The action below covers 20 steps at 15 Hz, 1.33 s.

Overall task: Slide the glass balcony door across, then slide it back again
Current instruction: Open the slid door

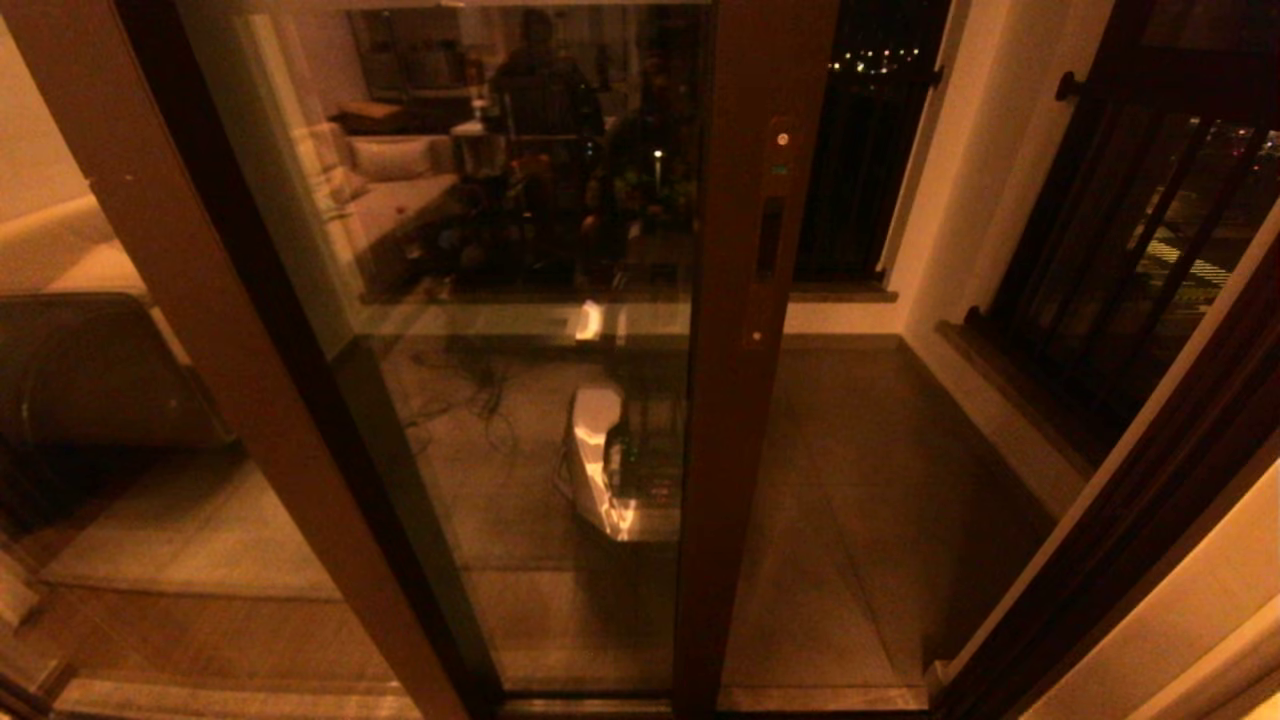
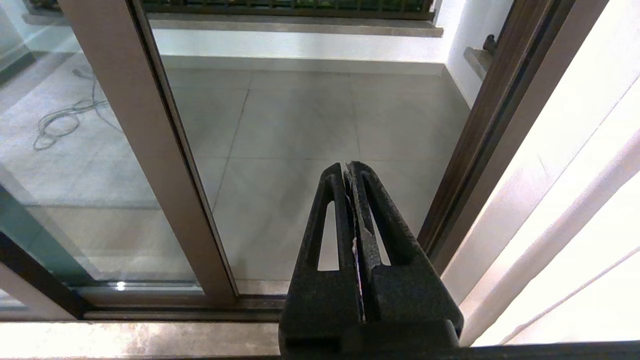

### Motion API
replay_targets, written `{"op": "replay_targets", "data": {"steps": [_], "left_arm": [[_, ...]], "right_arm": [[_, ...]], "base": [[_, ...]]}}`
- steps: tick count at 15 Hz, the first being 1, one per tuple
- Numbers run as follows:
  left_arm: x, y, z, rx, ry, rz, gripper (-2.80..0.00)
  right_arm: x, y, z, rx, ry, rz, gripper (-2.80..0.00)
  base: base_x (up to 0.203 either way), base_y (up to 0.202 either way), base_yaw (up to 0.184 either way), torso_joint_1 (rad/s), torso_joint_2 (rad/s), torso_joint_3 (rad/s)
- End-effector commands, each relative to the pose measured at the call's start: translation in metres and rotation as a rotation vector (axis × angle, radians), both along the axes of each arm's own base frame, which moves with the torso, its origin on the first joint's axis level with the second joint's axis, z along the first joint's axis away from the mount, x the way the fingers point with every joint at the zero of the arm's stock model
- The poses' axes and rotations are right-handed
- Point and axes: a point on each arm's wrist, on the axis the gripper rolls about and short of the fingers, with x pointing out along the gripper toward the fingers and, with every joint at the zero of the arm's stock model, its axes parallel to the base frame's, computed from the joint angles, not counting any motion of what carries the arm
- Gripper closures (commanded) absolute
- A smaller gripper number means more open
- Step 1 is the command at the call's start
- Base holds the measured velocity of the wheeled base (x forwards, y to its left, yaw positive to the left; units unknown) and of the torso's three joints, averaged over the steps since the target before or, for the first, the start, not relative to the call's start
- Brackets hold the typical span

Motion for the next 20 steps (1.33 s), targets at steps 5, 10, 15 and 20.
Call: {"op": "replay_targets", "data": {"steps": [5, 10, 15, 20], "left_arm": [[-0.005, 0.000, 0.068, 0.031, -0.090, -0.014, 0.00], [0.046, -0.005, 0.172, -0.018, -0.023, -0.214, 0.00], [0.113, -0.022, 0.222, -0.052, 0.075, -0.482, 0.00], [0.194, -0.071, 0.249, -0.047, 0.165, -0.561, 0.00]], "right_arm": [[0.000, 0.000, 0.000, -0.001, 0.002, 0.001, 0.00], [0.000, 0.000, 0.000, -0.001, 0.003, 0.001, 0.00], [0.000, 0.000, 0.000, -0.001, 0.002, 0.001, 0.00], [0.000, 0.000, 0.000, -0.001, 0.002, 0.001, 0.00]], "base": [[0.000, 0.000, 0.000, 0.000, 0.00, 0.000], [0.000, 0.000, 0.000, 0.000, 0.00, 0.000], [0.000, 0.000, 0.000, 0.000, 0.00, 0.000], [0.000, 0.000, 0.000, 0.000, 0.00, 0.000]]}}
